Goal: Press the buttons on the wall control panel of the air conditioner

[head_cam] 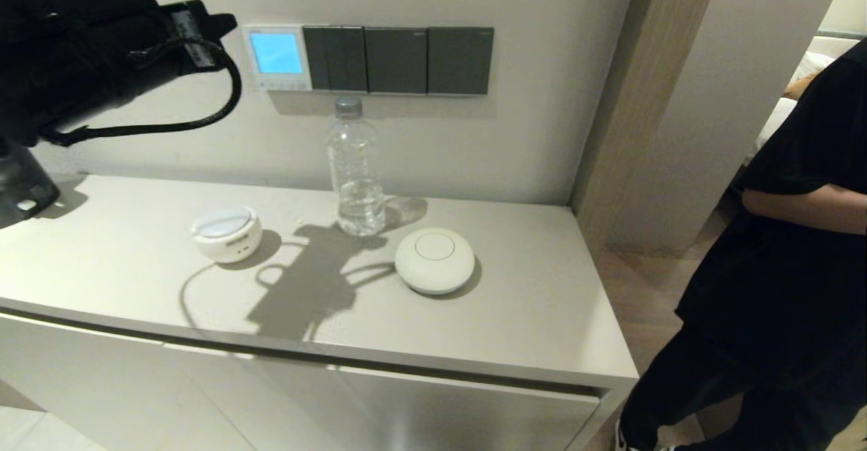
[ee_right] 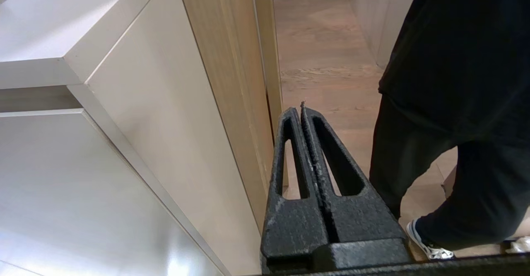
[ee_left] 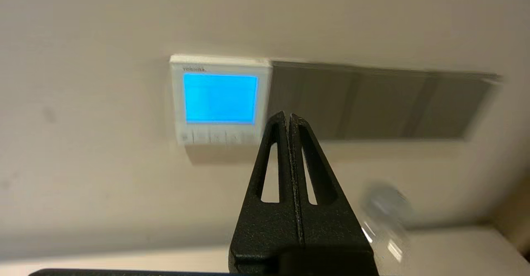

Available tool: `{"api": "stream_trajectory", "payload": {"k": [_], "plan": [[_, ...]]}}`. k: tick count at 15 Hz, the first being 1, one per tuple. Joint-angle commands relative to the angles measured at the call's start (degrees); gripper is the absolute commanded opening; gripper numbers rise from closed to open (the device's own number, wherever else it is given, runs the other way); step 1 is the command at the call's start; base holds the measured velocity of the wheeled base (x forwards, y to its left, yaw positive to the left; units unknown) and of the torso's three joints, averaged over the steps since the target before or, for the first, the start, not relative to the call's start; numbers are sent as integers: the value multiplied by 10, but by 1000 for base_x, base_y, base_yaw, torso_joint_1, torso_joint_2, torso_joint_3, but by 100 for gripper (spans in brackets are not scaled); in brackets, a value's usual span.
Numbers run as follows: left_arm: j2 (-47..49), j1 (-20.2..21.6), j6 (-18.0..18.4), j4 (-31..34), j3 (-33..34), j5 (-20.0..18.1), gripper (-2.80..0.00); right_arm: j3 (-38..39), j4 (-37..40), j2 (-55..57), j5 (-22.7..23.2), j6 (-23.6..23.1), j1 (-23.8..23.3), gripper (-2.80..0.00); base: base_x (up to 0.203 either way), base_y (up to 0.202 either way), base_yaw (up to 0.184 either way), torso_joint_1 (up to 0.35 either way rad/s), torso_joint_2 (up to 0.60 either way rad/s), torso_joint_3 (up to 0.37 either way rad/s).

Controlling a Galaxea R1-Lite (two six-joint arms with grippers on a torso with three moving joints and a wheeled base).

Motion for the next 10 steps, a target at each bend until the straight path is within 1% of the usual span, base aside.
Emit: {"api": "stream_trajectory", "payload": {"k": [1, 4, 7, 9, 10], "plan": [[-133, -8, 6, 20, 68, 2, -280, 2, 0, 1, 0, 0, 0, -280, 0, 0, 0, 0, 0, 0], [-260, -10, 27, 86, 144, 14, -280, 2, 0, 1, -1, 0, 0, -280, 0, 0, 0, 0, 0, 0], [-379, -6, 51, 173, 212, 50, -280, 2, 0, 1, 0, 0, 0, -280, 0, 0, 0, 0, 0, 0], [-455, -5, 58, 239, 243, 68, -280, 2, 0, 1, 0, 0, 0, -280, 0, 0, 0, 0, 0, 0], [-492, -4, 60, 269, 260, 83, -280, 2, 0, 1, 0, 0, 0, -280, 0, 0, 0, 0, 0, 0]]}}
